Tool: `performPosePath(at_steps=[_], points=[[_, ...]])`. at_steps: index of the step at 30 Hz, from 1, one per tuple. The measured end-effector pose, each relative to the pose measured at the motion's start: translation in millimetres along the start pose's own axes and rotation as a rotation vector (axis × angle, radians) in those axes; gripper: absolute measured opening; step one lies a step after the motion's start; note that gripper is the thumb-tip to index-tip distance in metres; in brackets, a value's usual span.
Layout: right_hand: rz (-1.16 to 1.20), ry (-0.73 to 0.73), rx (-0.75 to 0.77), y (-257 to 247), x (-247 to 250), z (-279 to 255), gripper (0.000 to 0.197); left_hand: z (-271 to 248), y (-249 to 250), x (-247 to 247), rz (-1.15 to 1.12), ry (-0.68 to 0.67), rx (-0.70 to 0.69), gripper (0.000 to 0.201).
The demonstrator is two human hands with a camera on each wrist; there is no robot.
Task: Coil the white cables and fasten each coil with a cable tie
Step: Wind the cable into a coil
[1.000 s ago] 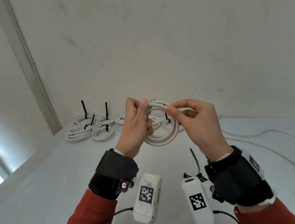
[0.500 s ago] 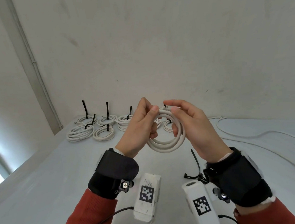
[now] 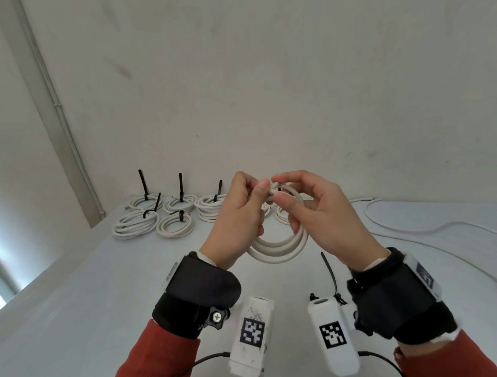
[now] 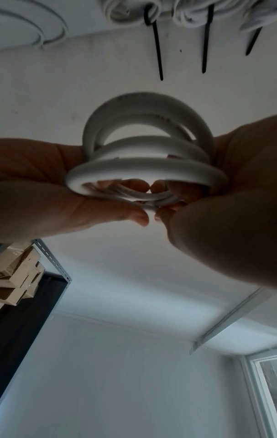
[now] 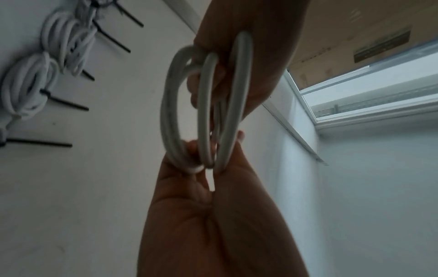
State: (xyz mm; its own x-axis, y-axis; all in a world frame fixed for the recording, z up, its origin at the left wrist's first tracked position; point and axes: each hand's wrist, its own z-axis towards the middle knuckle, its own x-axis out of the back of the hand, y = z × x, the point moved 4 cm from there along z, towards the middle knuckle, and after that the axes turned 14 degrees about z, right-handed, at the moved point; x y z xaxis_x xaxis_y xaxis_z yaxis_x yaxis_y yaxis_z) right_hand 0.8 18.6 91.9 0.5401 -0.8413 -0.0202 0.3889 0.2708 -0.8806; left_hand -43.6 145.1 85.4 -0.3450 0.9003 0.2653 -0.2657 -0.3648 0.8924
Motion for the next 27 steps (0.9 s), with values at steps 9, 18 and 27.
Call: performPosePath(at_steps=[9, 18, 27], points=[[-0.495, -0.056, 0.236, -5.3, 3.0, 0.5, 0.017, 3.6, -2.7, -0.2, 0.021, 0.063, -0.03, 0.019], [-0.267, 0.173, 0.286, -9.9, 6.6, -2.7, 0.013, 2.0, -2.5, -5.4, -0.151, 0.163, -0.009, 0.025], [-0.199, 0.417, 0.318, -13.2, 28.8, -1.5, 0.013, -3.7, 2.0, -14.5, -0.167, -0.258, -0.054, 0.04]])
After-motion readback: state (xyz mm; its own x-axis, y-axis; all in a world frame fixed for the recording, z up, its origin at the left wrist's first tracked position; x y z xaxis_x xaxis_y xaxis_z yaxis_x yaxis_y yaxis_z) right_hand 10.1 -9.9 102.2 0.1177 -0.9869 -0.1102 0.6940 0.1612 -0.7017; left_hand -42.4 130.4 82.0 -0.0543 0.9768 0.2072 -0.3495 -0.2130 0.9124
